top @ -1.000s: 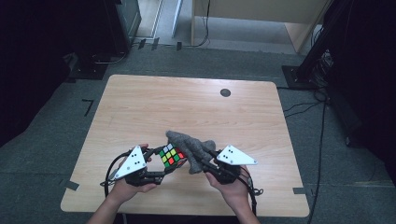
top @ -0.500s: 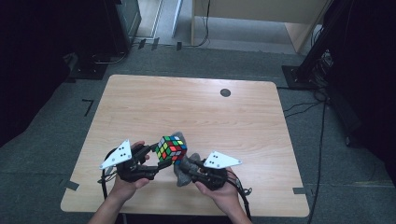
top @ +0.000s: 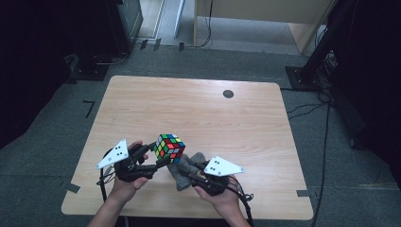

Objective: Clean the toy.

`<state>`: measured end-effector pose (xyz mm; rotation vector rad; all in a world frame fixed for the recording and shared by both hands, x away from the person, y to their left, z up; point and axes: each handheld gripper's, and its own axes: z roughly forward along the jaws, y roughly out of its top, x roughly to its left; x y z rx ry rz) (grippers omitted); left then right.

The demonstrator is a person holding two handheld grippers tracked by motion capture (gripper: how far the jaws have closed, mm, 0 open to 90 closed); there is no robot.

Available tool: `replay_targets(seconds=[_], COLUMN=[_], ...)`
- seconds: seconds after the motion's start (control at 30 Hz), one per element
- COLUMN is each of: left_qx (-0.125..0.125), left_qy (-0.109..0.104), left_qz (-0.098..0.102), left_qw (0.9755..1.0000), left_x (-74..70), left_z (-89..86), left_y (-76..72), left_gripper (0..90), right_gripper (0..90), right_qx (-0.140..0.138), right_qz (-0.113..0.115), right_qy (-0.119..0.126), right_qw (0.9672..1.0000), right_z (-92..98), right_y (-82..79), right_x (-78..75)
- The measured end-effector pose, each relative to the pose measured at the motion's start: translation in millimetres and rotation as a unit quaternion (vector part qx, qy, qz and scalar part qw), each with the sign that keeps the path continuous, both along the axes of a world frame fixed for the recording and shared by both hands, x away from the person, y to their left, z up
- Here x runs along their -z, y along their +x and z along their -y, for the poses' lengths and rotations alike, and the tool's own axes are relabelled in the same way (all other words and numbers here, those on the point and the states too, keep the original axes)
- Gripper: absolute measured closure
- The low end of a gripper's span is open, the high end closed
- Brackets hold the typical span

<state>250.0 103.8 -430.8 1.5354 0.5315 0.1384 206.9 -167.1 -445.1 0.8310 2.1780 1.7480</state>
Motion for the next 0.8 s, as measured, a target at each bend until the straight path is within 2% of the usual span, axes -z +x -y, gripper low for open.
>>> replay_targets(seconds=[0.07, 0.13, 0.17, 0.2, 0.23, 0.3, 0.33, 0.4, 0.5, 0.57, 0.63, 0.67, 0.7, 0.73, 0.8], left_qx=[-0.003, -0.005, -0.006, -0.006, -0.007, -0.008, -0.01, -0.015, -0.021, -0.022, -0.023, -0.023, -0.024, -0.026, -0.028], left_qy=[-0.001, -0.004, -0.004, -0.004, -0.006, -0.011, -0.013, -0.013, -0.023, -0.019, -0.017, -0.019, -0.02, -0.022, -0.022], left_qz=[0.0, -0.001, -0.001, 0.0, -0.002, -0.004, -0.004, -0.004, -0.012, -0.013, -0.012, -0.012, -0.011, -0.01, -0.008], left_qw=[1.0, 1.0, 1.0, 1.0, 1.0, 0.9999, 0.9998, 0.9998, 0.9994, 0.9995, 0.9995, 0.9995, 0.9995, 0.9994, 0.9993], left_x=[-0.5, -0.5, -0.5, -0.3, -0.2, -0.2, -0.5, -1.0, -0.4, 0.7, 1.7, 1.5, 0.7, 0.1, -0.3], left_z=[0.3, -0.6, -1.5, -2.4, -2.7, -2.6, -2.0, -1.8, -3.0, -2.4, -1.1, -1.0, -1.4, -1.7, -3.4], left_y=[-0.4, -0.2, 0.3, 0.6, 0.6, 1.0, 0.9, 0.9, 1.8, 1.8, 1.0, 0.8, 0.6, 0.3, 0.6], left_gripper=[34.6, 34.6, 34.6, 34.6, 34.6, 34.6, 34.6, 34.6, 34.6, 34.6, 34.6, 34.6, 34.6, 34.6, 34.6], right_gripper=[71.1, 71.1, 71.3, 71.5, 71.8, 71.9, 71.9, 71.7, 71.6, 71.7, 72.0, 72.4, 72.7, 73.1, 73.7], right_qx=[-0.025, -0.01, 0.005, 0.025, 0.048, 0.078, 0.08, 0.062, 0.027, -0.004, -0.025, -0.023, -0.017, -0.007, 0.02], right_qz=[-0.006, 0.0, -0.003, -0.007, -0.012, -0.024, -0.021, -0.018, -0.039, -0.061, -0.086, -0.093, -0.095, -0.092, -0.079], right_qy=[-0.02, -0.043, -0.04, -0.023, 0.008, 0.071, 0.084, 0.081, 0.069, 0.089, 0.145, 0.164, 0.17, 0.17, 0.155], right_qw=[0.9995, 0.999, 0.9992, 0.9994, 0.9988, 0.9942, 0.993, 0.9947, 0.9965, 0.9942, 0.9854, 0.9818, 0.9808, 0.9811, 0.9845], right_z=[-8.2, -9.6, -5.9, 0.6, 8.6, 21.1, 22.3, 15.3, -1.6, -12.3, -15.3, -14.4, -13.1, -10.0, -3.2], right_y=[-0.6, -0.7, 1.3, 3.6, 6.1, 8.7, 7.9, 4.4, -0.1, -2.7, -3.5, -3.4, -2.9, -1.8, 0.7], right_x=[5.1, 6.6, 6.0, 4.6, 2.9, -1.0, -2.5, -2.7, 4.9, 9.7, 7.4, 5.3, 4.1, 3.3, 5.0])
